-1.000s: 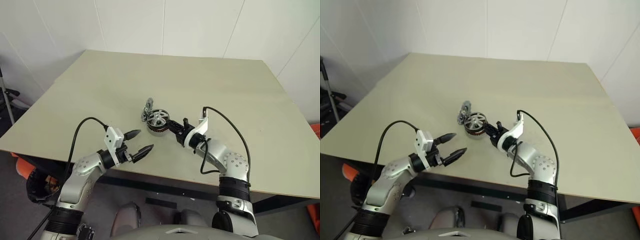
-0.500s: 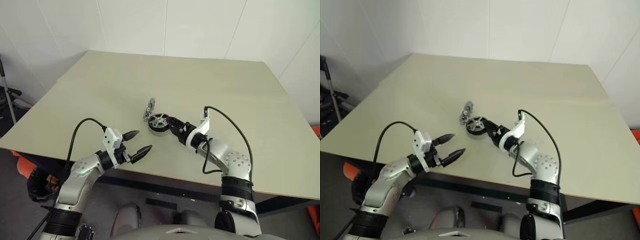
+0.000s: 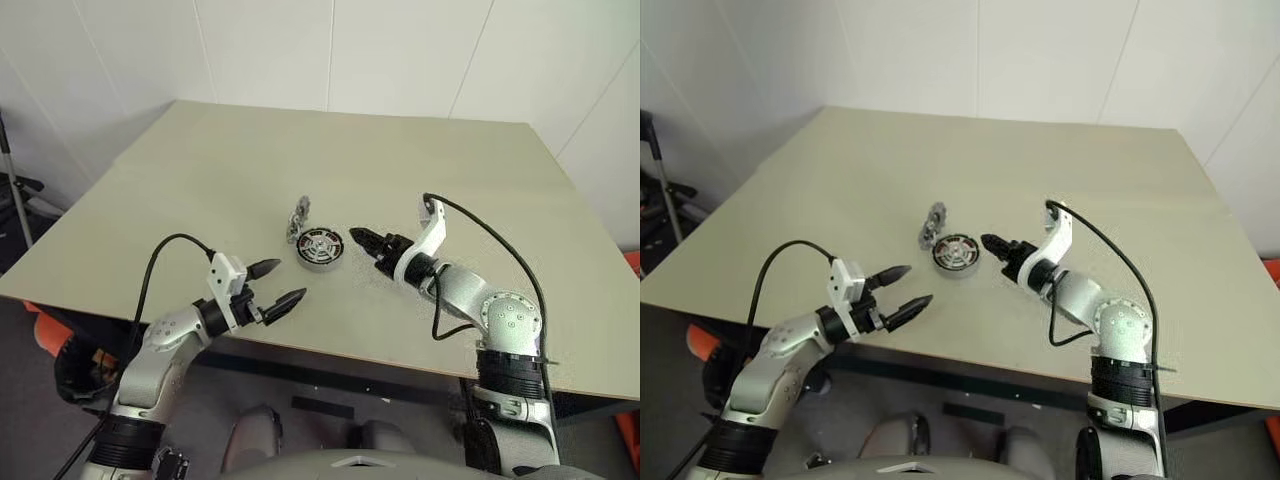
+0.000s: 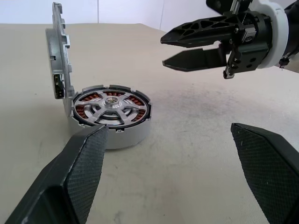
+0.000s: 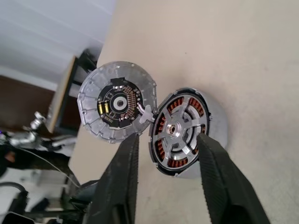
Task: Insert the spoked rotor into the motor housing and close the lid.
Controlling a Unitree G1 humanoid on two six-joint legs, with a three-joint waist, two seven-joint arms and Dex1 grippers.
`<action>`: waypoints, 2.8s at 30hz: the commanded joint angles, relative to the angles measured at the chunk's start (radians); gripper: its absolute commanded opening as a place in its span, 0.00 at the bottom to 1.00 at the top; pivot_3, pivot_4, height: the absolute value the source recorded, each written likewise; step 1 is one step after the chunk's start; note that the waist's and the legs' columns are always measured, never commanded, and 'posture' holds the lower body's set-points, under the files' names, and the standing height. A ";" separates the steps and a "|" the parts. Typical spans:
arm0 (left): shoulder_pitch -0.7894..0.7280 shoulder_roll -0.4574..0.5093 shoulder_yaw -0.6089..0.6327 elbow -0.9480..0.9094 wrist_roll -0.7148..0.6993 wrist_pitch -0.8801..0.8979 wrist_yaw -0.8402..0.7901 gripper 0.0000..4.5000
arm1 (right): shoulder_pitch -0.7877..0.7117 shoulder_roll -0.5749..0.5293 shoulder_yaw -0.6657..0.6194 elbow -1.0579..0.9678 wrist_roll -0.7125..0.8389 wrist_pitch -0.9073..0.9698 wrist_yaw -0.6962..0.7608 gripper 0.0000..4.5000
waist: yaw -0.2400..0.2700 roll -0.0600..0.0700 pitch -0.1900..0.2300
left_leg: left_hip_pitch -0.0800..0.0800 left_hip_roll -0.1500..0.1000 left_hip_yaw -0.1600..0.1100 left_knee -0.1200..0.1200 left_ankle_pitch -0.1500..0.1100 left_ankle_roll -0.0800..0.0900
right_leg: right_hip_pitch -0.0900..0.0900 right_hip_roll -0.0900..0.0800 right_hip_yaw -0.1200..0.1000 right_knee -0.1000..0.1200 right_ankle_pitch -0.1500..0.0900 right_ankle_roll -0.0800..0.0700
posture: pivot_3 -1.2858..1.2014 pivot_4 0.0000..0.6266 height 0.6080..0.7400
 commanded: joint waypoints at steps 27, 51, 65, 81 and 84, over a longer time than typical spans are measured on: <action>-0.010 -0.010 -0.002 -0.031 -0.006 -0.021 -0.001 1.00 | -0.178 0.063 0.385 0.279 -0.869 -0.393 0.470 0.01 | -0.003 0.000 0.000 | -0.001 0.000 0.000 0.002 -0.001 0.002 | 0.001 0.000 0.000 0.000 0.004 -0.008 | 0.52 0.00 1.00; -0.008 -0.018 0.001 -0.038 -0.012 -0.016 0.009 1.00 | -0.205 -0.227 0.545 0.013 -0.985 -0.263 0.832 0.01 | -0.001 -0.001 0.000 | 0.004 0.001 0.000 0.004 -0.004 0.006 | 0.006 0.000 0.001 0.001 0.004 -0.008 | 0.52 0.00 1.00; -0.008 -0.024 0.004 -0.033 -0.011 -0.019 0.012 1.00 | -0.270 -0.314 0.728 -0.004 -1.128 -0.341 1.035 0.14 | -0.001 -0.001 0.000 | 0.004 0.001 0.000 0.007 -0.005 0.008 | 0.007 0.000 0.001 0.001 0.004 -0.008 | 0.52 0.00 1.00; -0.009 -0.038 -0.015 -0.058 -0.007 -0.007 0.040 1.00 | -0.314 -0.316 0.749 0.166 -1.268 -0.478 1.119 0.74 | -0.001 -0.001 0.000 | 0.005 0.001 0.000 0.008 -0.005 0.008 | 0.007 0.000 0.001 0.002 0.005 -0.009 | 0.52 0.00 1.00; -0.011 -0.038 -0.015 -0.054 -0.007 -0.010 0.043 1.00 | -0.325 -0.312 0.749 0.206 -1.291 -0.508 1.143 0.74 | -0.002 -0.001 0.000 | 0.005 0.001 0.000 0.008 -0.005 0.008 | 0.007 0.000 0.001 0.003 0.005 -0.009 | 0.52 0.00 1.00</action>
